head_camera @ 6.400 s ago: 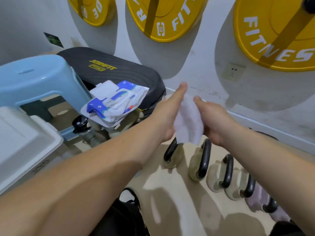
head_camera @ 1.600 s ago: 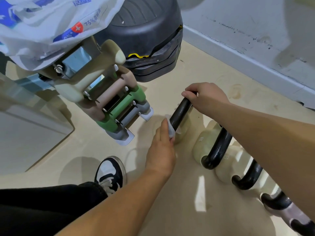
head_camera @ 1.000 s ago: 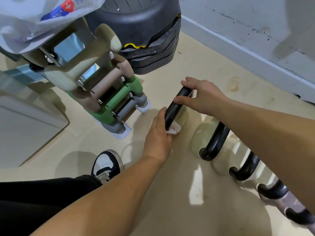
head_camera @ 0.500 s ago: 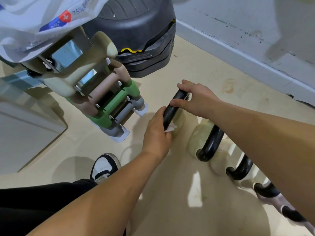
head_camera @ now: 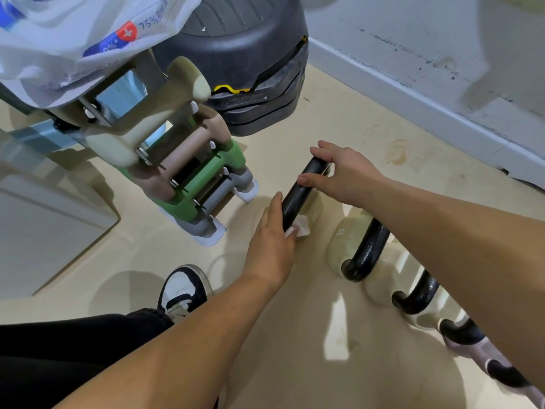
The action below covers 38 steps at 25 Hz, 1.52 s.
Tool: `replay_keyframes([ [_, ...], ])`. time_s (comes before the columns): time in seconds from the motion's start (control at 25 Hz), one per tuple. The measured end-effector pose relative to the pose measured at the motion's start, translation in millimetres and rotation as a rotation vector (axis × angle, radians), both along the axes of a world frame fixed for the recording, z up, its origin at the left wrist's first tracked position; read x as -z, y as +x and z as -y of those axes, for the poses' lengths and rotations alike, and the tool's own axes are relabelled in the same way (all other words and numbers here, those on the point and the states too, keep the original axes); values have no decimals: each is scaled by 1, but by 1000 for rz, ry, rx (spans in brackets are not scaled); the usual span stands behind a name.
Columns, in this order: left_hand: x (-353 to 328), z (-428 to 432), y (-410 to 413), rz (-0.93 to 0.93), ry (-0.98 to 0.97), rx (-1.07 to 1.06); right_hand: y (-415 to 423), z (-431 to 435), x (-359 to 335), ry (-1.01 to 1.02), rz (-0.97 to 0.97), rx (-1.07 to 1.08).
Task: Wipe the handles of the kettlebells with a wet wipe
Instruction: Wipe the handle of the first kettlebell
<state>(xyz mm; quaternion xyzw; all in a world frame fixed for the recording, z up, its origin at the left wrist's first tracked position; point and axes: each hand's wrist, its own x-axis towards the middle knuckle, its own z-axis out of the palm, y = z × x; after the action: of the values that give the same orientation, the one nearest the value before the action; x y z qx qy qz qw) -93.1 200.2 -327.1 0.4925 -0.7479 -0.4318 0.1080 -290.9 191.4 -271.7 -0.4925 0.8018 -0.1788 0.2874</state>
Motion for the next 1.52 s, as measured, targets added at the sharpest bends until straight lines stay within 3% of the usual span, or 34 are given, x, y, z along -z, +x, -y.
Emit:
replay_keyframes([
  [0.16,-28,9,-6,-10,-73,-38,0,-1,1,-11,32,26],
  [0.28,-65,37,-16,-194,-163,-213,1,-1,0,0,36,43],
  [0.4,-76,44,-22,-204,-144,-194,5,-1,0,-8,40,53],
  [0.52,-45,25,-19,-176,308,-235,4,-3,0,-6,61,75],
  [0.6,-19,32,-5,-271,508,-430,5,-4,-1,4,40,82],
  [0.64,-4,41,4,-247,485,-482,10,-7,-1,3,-1,79],
  [0.72,22,51,26,47,323,-405,25,-16,0,-55,-99,75],
  [0.88,63,36,34,457,310,78,44,-27,4,-120,-92,104],
  [0.96,68,38,25,552,333,166,42,-24,6,-112,-63,111],
  [1.04,69,45,23,477,333,22,41,-23,7,-127,-31,130],
  [1.16,53,49,25,207,369,-384,38,-25,7,-113,6,154],
  [1.24,36,53,21,14,551,-549,30,-21,4,-113,31,176],
  [1.32,11,54,10,-156,798,-579,20,-16,-3,-120,69,200],
  [1.36,-2,54,4,-199,829,-569,16,-16,-7,-107,88,203],
  [1.44,-26,58,-12,-226,608,-529,9,-14,-16,-81,177,231],
  [1.52,-50,60,-28,-231,177,-464,3,-10,-20,-61,333,339],
])
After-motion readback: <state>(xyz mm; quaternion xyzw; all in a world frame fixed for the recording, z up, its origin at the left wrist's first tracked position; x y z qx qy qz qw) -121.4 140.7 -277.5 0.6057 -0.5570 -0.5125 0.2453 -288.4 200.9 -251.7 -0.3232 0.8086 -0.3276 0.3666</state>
